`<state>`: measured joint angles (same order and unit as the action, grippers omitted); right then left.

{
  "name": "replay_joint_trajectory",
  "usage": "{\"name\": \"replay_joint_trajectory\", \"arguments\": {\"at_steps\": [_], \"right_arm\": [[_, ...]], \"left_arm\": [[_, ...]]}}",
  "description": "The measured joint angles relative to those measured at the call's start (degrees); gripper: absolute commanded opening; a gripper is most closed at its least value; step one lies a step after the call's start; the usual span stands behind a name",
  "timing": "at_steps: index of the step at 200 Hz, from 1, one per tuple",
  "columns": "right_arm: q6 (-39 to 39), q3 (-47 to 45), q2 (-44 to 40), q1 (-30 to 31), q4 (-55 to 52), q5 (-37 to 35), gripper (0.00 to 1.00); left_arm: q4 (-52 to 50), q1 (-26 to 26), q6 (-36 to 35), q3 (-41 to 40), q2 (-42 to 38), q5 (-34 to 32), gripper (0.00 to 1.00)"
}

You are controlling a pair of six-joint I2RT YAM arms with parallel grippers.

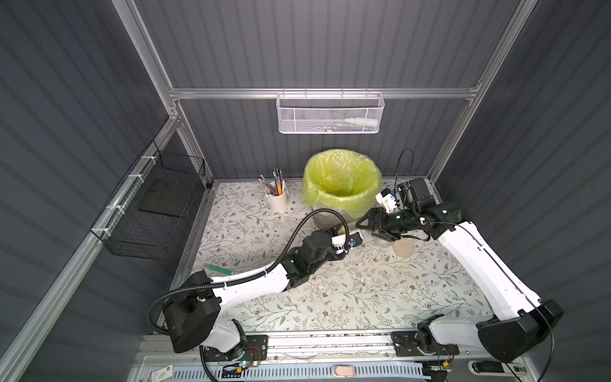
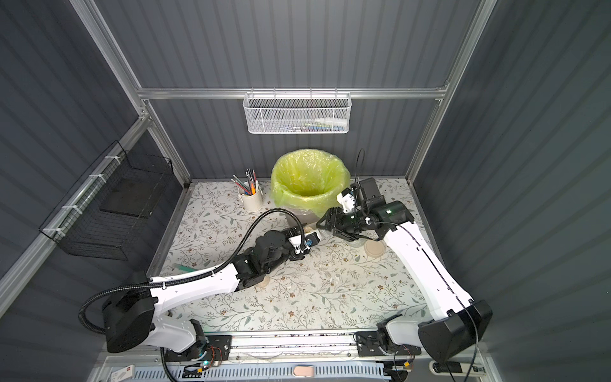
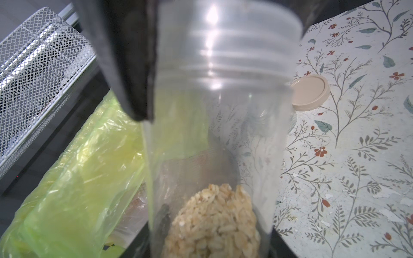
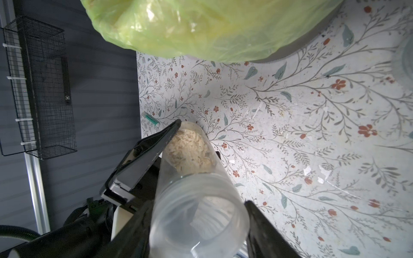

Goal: Empty expired oatmeal from jars
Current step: Unscrew the lid from the jar.

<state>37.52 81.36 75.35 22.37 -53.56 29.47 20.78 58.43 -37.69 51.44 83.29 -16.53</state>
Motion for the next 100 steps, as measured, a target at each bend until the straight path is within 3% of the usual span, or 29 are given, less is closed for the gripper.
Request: {"name": "replay_joint_trajectory", "arguments": {"at_steps": [63,100], "right_arm": [[-2.0,-1.5,-2.3,-0.1,1.8,1.4,0.44],[-14.8,0.5,-0.2,0.4,0.5,6.6,0.45]], "left_arm": [[-0.6,-0.8,3.5,-0.4,-1.3,2.7,0.2],[0.2,-4.0,9.6,-5.4,-7.0,12.1,0.2]]}}
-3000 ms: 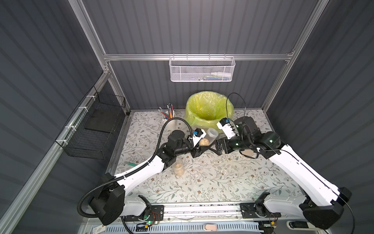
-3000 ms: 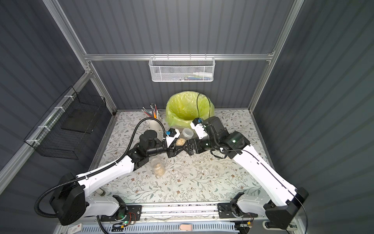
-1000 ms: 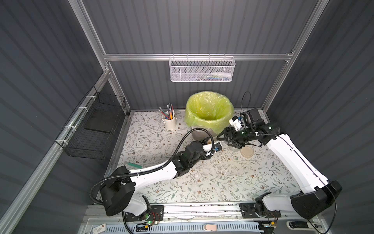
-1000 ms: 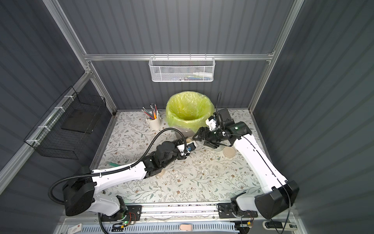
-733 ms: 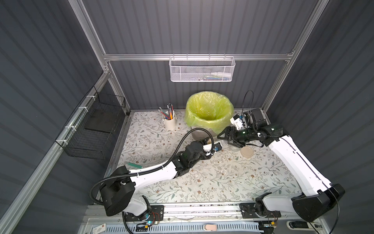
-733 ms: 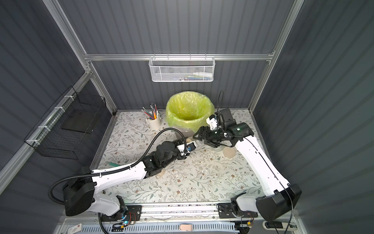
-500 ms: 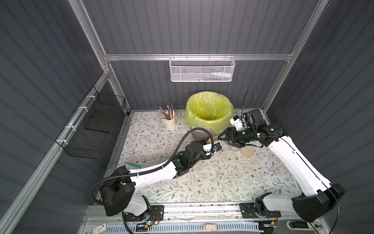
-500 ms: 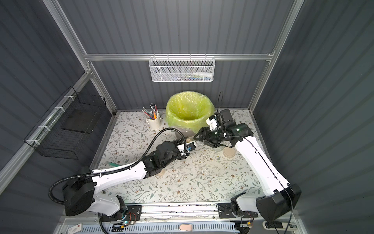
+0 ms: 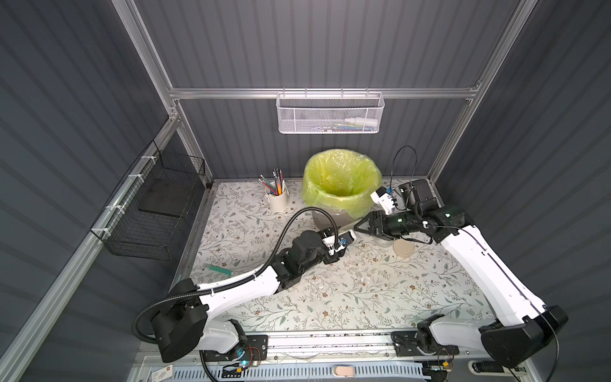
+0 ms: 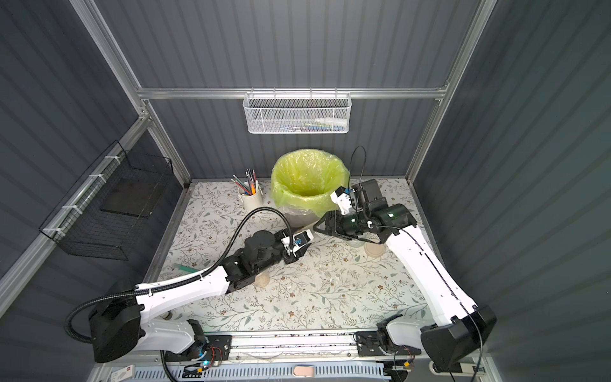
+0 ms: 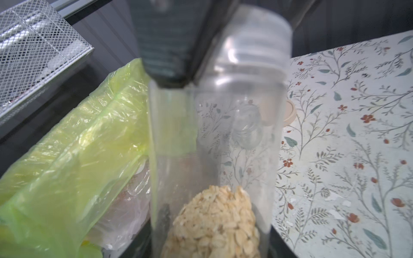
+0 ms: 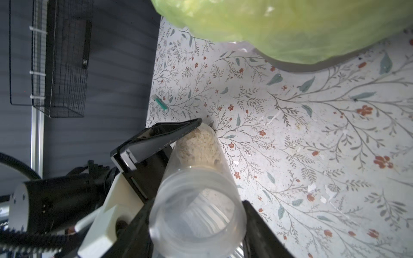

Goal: Empty expired oatmeal from jars
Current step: Unscrew the lid from the jar.

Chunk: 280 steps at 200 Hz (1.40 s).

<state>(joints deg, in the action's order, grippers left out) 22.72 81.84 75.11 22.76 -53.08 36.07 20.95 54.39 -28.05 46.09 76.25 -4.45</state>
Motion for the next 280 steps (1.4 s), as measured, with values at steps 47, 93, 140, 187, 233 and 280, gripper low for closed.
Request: {"name": "replay_joint_trajectory", "arguments": {"at_steps": [47,93,140,187,233,280], "right_arm": [[-18.3,1.2,3.5,0.0,-0.2,2.5,0.43],[-32.5,-2.1,-1.0,0.0,2.5,2.7,0.57],[-39.6,-3.0,-2.2,-0.1,3.6,1.3,0.81],[-40.1,-5.8,-3.0,-0.5,3.9,-0.6,0.92],[-28.7,-7.0,-9.2,-1.4,3.8,-0.5,0.99],[-2.0,4.4,-6.1,-2.2,-0.2,-0.5,0.95]], "left_arm": [[-1.7,-2.3,5.7,-0.9,-0.7,6.6,0.2],[-0.7,-3.0,6.5,-0.9,-0.7,9.9,0.2],[1.3,-3.5,7.7,-0.9,-0.7,10.6,0.19],[2.0,-4.0,7.8,-1.0,-0.7,8.8,0.19],[2.8,-4.0,7.0,-1.6,-1.5,4.8,0.2],[4.9,-3.4,3.5,-2.9,-1.5,-1.5,0.2]]}}
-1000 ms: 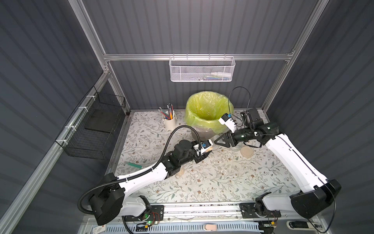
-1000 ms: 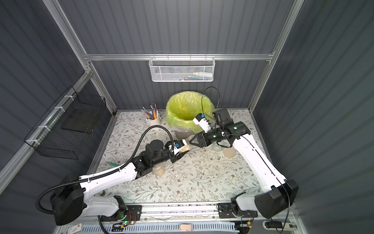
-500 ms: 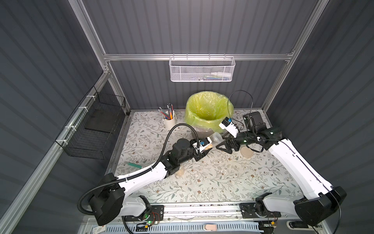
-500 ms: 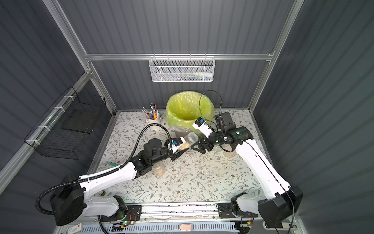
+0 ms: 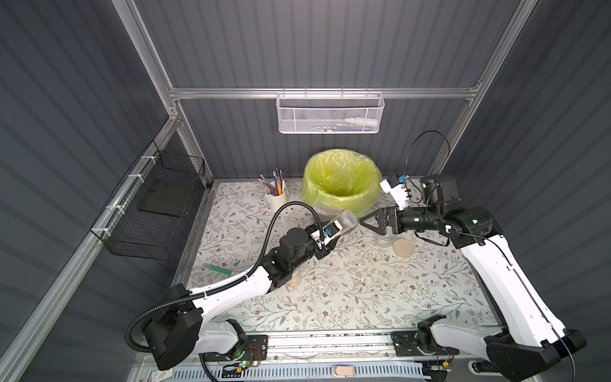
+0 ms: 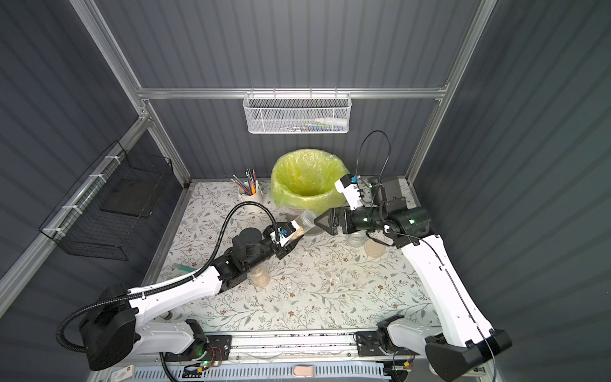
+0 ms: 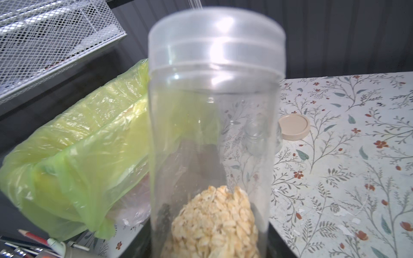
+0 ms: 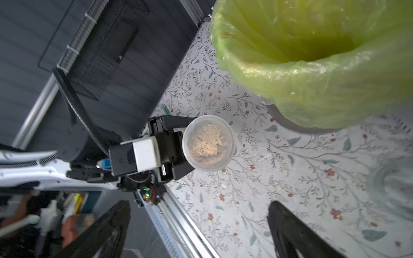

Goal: Empty expired oatmeal from jars
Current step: Unscrew the lid from the jar.

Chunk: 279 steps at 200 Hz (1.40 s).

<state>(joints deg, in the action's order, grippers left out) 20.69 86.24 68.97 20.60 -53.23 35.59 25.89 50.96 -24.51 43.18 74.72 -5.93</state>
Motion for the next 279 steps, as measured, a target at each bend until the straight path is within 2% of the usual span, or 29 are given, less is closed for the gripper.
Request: {"name": "replay_joint_trajectory", "arguments": {"at_steps": [32,79,139,215,241,279], "right_arm": [[14.0,-1.8,1.0,0.0,-1.7,0.0,0.88],[21.8,-1.7,5.9,0.0,-1.9,0.5,0.83],[22.8,2.0,10.4,1.1,-2.6,1.4,0.8],[19.9,7.2,14.4,3.7,-5.7,-0.2,0.78],[19.1,7.2,14.9,4.4,-6.4,-1.0,0.75],[17.9,7.3,14.9,5.0,-7.1,-1.6,0.67]], "left_arm": [[1.0,1.0,-2.5,-0.9,0.0,-3.2,0.2],[1.6,3.5,-5.4,-0.9,0.2,-5.9,0.19],[1.6,4.1,-6.4,-0.9,0.2,-6.3,0.19],[1.6,4.1,-6.8,-0.9,0.3,-6.3,0.19],[1.4,4.1,-6.8,-0.9,0.3,-6.3,0.18],[1.2,4.1,-6.8,-0.9,0.4,-6.3,0.18]]}}
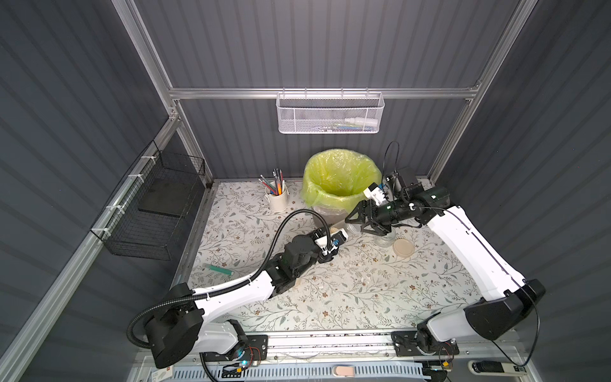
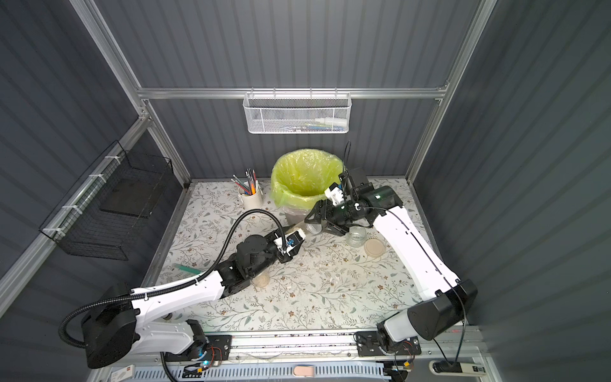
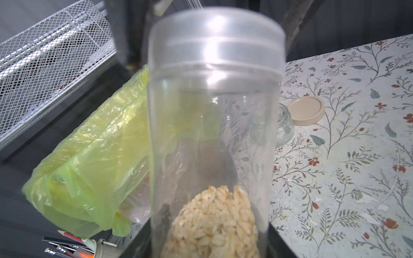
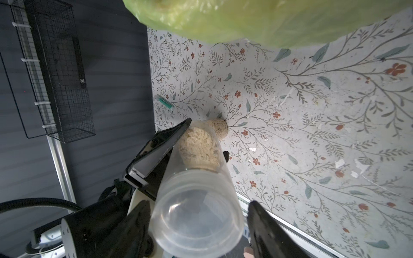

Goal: Empty expired oatmeal from jars
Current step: Unscrew the lid from the jar.

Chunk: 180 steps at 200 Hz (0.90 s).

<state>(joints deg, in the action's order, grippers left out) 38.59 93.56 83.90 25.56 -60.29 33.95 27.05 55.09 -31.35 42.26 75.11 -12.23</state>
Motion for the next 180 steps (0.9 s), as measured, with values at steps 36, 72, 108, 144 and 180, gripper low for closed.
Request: {"name": "replay_joint_trajectory", "arguments": {"at_steps": [36,72,108,144,180], "right_arm": [[-2.1,0.1,0.1,0.6,-1.0,-0.8,0.5],[-7.0,0.6,0.0,1.1,-1.5,-2.1,0.43],[-16.3,-1.0,-1.8,1.3,1.0,-0.9,0.39],[-30.1,-1.6,-2.7,1.6,1.7,0.0,0.44],[-42.2,-2.2,-2.9,2.0,1.1,-0.8,0.45]], "left_arm": [[-0.1,0.0,0.0,0.0,0.3,0.3,0.18],[-0.5,-0.3,1.6,0.0,0.2,2.0,0.17],[-2.4,-3.2,5.9,-0.1,-1.8,10.6,0.17],[-3.7,-5.9,11.0,-0.2,-2.8,19.9,0.16],[-4.5,-6.9,14.6,-0.2,-2.3,25.2,0.15]]}}
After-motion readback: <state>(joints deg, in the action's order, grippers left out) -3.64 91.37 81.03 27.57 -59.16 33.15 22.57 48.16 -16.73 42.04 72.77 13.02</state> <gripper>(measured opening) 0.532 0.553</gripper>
